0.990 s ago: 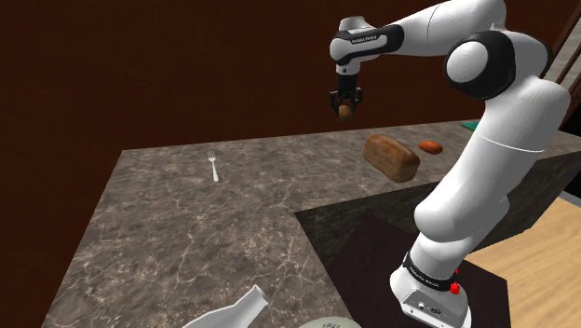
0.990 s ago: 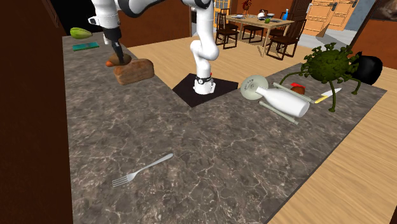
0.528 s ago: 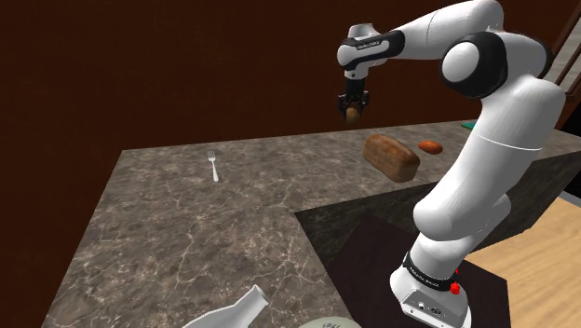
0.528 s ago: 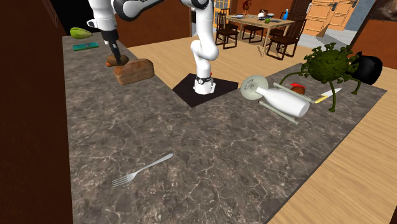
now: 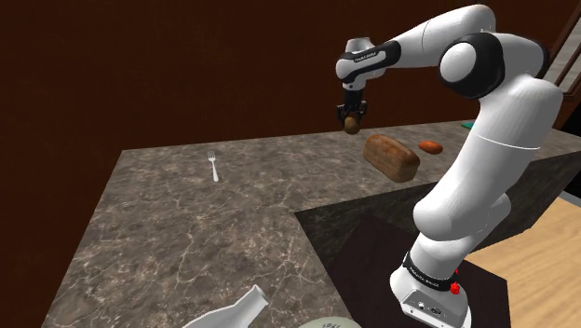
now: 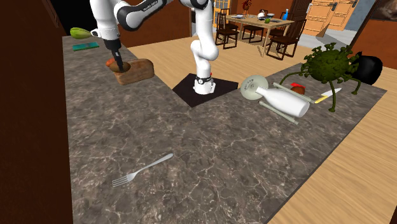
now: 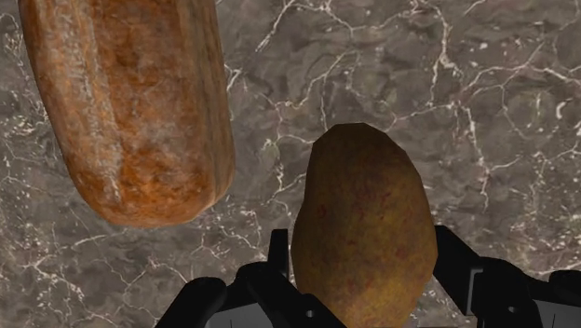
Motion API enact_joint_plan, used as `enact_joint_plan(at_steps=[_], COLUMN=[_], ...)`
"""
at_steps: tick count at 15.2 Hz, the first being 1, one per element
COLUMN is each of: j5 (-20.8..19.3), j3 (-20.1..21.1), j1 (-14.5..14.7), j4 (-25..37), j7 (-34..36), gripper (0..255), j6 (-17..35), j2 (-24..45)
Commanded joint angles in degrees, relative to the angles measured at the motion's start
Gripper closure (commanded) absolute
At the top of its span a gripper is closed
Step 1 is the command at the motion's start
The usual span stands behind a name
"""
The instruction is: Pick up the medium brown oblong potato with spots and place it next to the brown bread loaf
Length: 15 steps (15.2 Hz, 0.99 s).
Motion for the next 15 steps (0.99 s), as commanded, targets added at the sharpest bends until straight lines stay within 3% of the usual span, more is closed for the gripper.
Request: enact_joint_plan(at_steps=[1, 15], j5=[-0.1, -0.7], j3=[0.0, -0.2], j1=[0.0, -0.2], j4=[-1.4, -8.2], j7=[0.2, 1.7], gripper=[255, 255], j6=[1.5, 11.6], j2=[0.1, 3.5])
